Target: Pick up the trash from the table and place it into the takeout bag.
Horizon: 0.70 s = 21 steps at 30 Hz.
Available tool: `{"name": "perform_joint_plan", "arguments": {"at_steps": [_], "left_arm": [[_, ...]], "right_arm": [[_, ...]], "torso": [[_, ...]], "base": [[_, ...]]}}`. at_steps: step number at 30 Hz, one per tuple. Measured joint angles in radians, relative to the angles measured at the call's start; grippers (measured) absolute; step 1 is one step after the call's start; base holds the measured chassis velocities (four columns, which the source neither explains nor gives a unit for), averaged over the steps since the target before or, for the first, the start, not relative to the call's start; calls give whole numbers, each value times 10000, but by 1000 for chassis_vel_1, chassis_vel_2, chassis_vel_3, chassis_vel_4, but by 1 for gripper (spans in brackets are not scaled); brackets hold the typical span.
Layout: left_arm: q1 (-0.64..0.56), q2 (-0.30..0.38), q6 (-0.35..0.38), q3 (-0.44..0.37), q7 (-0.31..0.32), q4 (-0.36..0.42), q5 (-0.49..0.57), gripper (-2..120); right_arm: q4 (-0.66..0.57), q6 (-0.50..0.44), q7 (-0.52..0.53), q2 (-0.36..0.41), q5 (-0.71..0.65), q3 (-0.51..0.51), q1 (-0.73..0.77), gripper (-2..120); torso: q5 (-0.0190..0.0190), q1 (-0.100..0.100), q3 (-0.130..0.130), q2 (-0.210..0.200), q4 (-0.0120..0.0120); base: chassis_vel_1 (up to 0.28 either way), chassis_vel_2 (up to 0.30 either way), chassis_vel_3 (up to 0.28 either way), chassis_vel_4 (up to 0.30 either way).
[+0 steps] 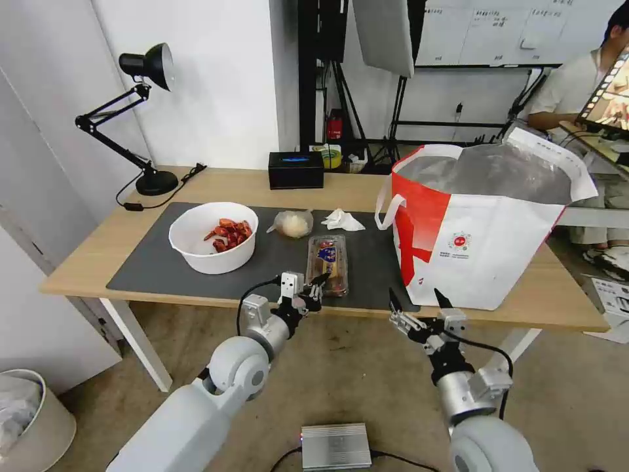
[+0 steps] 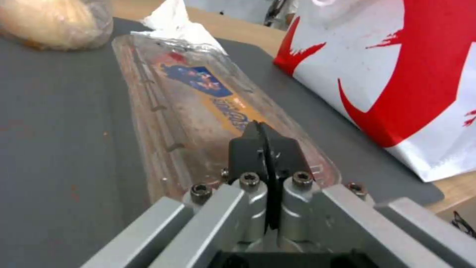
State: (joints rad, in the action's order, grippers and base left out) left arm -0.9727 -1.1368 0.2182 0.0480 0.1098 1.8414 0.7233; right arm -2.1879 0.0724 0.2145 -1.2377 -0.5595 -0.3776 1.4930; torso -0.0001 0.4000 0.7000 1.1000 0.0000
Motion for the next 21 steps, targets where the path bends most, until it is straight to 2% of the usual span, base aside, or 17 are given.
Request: {"name": "perform_joint_plan", "arguments": {"at_steps": [5, 6, 7, 9, 11, 14, 21], "left_arm": [[66, 144, -51, 199, 27, -57, -46, 0], [66, 144, -51, 199, 27, -57, -46, 0], [193, 185, -117, 388, 65, -145, -14, 0], [236, 185, -127, 445, 66, -170, -4, 0], [576, 141, -178, 821, 72, -314, 112, 0], [688, 107, -196, 902, 104, -319, 184, 0], [761, 124, -241, 900, 318, -273, 343, 0]], "right_arm": [[-5, 594, 611, -205, -1662, 307, -650, 100], [-5, 594, 611, -205, -1662, 307, -650, 100], [-57, 903, 852, -328, -2313, 333, -772, 100], [-78, 960, 886, -351, -2442, 323, -789, 100], [-118, 1270, 1072, -441, -3201, 179, -901, 100], [-10, 1404, 1146, -453, -3650, 200, -1154, 100], [246, 1429, 1137, -534, -3729, 429, -1516, 100]], "torso": [[1, 1, 0, 0, 1], [1, 1, 0, 0, 1], [2, 0, 0, 0, 5], [2, 0, 0, 0, 4], [0, 0, 0, 0, -3], [0, 1, 0, 0, -1], [1, 1, 0, 0, 0]], "base": [[0, 0, 0, 0], [0, 0, 0, 0], [0, 0, 0, 0], [0, 0, 0, 0], [0, 0, 0, 0], [0, 0, 0, 0], [0, 0, 0, 0]]}}
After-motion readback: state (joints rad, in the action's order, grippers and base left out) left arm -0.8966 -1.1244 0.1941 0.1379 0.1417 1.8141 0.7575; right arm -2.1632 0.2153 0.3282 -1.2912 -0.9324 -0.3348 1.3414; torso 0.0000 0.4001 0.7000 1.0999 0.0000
